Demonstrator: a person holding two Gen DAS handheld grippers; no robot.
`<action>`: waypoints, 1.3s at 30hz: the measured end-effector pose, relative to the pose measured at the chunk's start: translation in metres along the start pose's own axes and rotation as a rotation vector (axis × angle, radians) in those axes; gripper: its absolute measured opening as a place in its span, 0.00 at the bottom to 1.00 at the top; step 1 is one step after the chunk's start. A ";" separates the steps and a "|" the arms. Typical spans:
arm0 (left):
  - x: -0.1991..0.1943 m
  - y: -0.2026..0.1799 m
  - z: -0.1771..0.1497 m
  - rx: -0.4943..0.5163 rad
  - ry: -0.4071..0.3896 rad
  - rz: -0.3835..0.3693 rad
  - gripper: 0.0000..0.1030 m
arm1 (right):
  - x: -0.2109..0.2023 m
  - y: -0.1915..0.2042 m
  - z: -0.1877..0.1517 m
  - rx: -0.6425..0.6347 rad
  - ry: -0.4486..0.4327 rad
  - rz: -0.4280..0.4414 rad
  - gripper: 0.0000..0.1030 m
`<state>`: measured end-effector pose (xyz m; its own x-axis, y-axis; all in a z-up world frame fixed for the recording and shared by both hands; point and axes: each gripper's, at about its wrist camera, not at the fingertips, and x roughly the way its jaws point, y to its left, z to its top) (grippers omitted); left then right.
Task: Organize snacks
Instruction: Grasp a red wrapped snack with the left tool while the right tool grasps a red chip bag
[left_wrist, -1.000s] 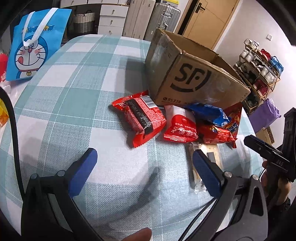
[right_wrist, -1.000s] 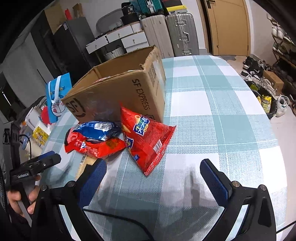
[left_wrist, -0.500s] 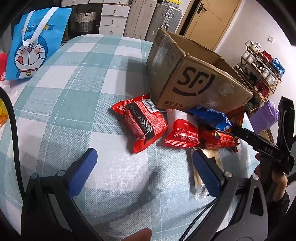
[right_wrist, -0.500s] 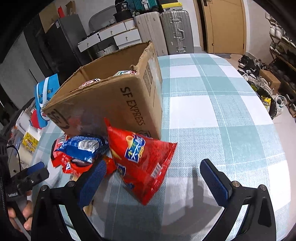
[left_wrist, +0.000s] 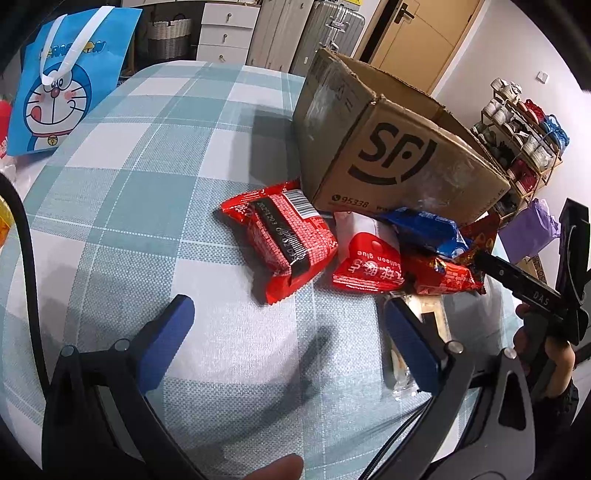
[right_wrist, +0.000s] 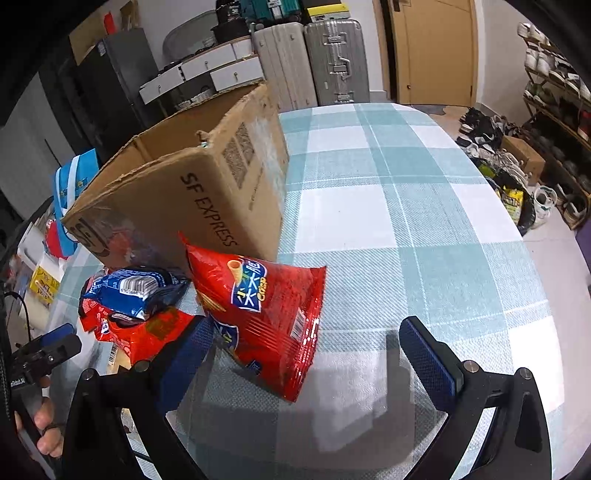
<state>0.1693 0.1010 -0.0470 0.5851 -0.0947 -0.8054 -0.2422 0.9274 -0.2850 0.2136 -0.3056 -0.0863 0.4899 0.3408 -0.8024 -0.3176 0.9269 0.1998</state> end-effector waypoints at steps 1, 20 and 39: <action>0.000 0.000 0.000 0.001 -0.001 0.002 0.99 | 0.000 0.003 0.001 -0.008 -0.003 0.010 1.00; 0.004 0.001 0.004 -0.003 0.001 0.013 0.99 | 0.001 0.016 -0.003 -0.060 -0.047 0.105 0.46; 0.035 0.006 0.044 -0.078 -0.001 0.088 0.96 | -0.058 0.019 -0.026 -0.083 -0.160 0.128 0.45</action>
<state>0.2225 0.1192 -0.0537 0.5595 -0.0136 -0.8287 -0.3520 0.9013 -0.2524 0.1577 -0.3121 -0.0506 0.5622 0.4812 -0.6726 -0.4474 0.8610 0.2420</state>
